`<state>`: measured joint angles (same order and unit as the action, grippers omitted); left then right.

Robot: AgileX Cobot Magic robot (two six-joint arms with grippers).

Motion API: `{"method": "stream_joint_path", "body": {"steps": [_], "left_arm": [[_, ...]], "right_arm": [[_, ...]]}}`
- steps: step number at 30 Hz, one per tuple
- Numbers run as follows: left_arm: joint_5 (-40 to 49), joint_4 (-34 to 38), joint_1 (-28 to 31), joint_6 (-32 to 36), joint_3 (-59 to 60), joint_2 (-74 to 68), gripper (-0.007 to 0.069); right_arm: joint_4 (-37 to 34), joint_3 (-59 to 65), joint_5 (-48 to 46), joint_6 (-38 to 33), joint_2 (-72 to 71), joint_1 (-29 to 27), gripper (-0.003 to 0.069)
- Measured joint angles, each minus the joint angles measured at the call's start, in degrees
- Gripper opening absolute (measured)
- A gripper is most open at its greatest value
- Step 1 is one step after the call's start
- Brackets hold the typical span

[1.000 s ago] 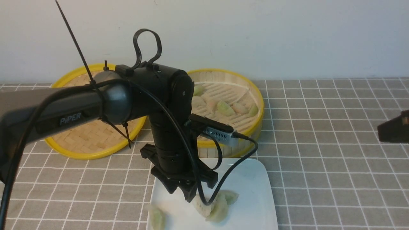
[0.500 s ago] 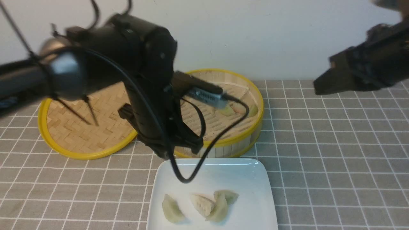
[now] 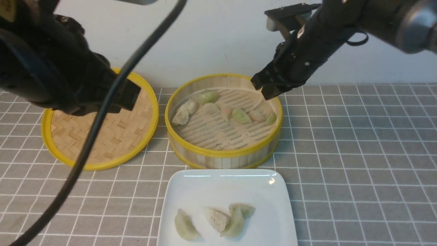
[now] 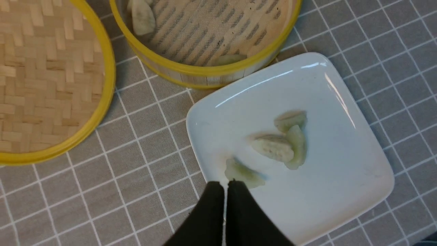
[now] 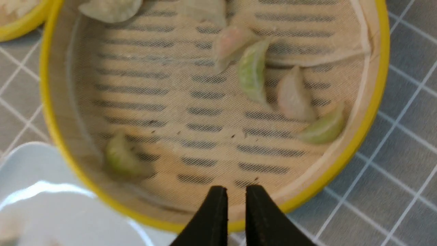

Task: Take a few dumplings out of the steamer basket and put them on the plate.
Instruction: Use the right arm to grab a dumpling from inside the steamer

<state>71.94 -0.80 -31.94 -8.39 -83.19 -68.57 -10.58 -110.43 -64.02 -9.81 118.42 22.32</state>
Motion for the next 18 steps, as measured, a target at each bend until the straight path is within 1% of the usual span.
{"method": "stream_joint_path", "body": {"steps": [1,3,5,9,13,18], "left_arm": [[0.0,0.0,0.0,-0.12,0.8,1.11,-0.0005],[0.08,0.0,0.0,-0.19,1.22,1.51,-0.0005],[0.08,0.0,0.0,-0.19,2.85,2.11,-0.0005],[0.12,-0.02,0.0,-0.19,5.18,2.17,-0.0005],[0.12,-0.02,0.0,-0.19,5.82,2.17,-0.0005],[0.12,-0.02,0.0,-0.19,5.82,2.17,-0.0005]], "right_arm": [[2.4,-3.23,0.0,0.0,3.02,0.24,0.0125],[4.02,-4.72,0.06,0.0,5.04,0.51,0.015],[7.52,-8.56,0.12,0.0,9.29,0.94,0.0213],[11.06,-12.78,0.52,-0.06,14.5,1.44,0.0304],[11.62,-14.0,2.37,-0.31,17.22,1.56,0.0347],[11.68,-14.09,4.08,-2.48,18.87,1.67,0.0357]]}}
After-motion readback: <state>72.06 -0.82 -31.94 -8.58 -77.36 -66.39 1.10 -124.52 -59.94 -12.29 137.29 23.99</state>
